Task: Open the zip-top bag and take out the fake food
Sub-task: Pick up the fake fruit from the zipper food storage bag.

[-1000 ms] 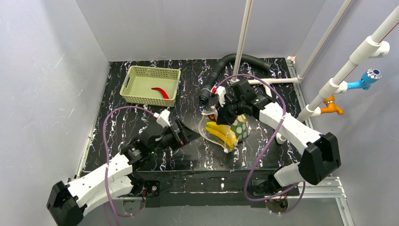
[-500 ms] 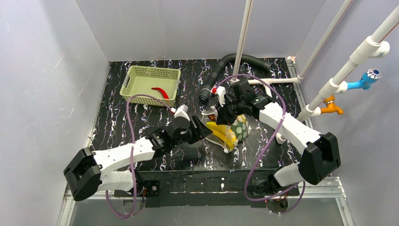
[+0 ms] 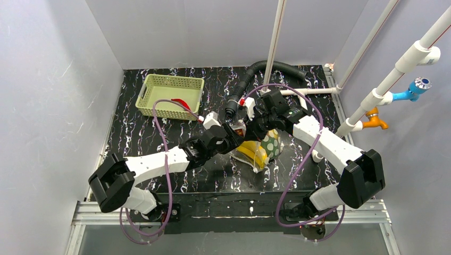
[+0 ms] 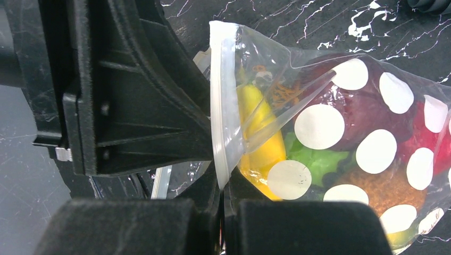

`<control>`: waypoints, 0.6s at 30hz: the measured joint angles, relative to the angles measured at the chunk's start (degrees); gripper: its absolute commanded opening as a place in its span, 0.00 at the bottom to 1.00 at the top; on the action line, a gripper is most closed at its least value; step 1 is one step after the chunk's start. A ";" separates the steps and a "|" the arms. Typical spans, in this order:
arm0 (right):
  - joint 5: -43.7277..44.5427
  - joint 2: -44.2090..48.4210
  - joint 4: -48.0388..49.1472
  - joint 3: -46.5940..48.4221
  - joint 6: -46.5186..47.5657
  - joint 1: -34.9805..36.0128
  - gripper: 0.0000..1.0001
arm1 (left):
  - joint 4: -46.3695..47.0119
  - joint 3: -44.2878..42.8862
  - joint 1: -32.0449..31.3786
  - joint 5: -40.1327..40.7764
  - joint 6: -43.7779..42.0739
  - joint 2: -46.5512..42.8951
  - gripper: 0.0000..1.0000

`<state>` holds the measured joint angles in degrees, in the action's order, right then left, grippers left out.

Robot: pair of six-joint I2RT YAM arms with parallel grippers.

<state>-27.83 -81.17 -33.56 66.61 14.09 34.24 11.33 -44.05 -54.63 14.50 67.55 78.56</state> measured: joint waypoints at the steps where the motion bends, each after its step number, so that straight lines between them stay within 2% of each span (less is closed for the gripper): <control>1: -0.02 0.00 0.00 0.00 0.00 0.00 0.01 | -0.31 -0.76 0.00 0.50 0.00 0.70 0.49; 7: -0.02 0.00 0.02 0.00 0.02 0.00 0.01 | -1.25 -2.27 0.02 2.21 -2.21 3.80 0.59; 18: -0.02 0.00 0.22 0.00 0.02 0.00 0.01 | 1.31 -2.25 1.20 2.29 -9.20 4.66 0.67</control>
<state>-27.86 -81.17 -33.34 66.61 14.11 34.24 12.64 -46.30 -53.43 16.80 58.35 83.22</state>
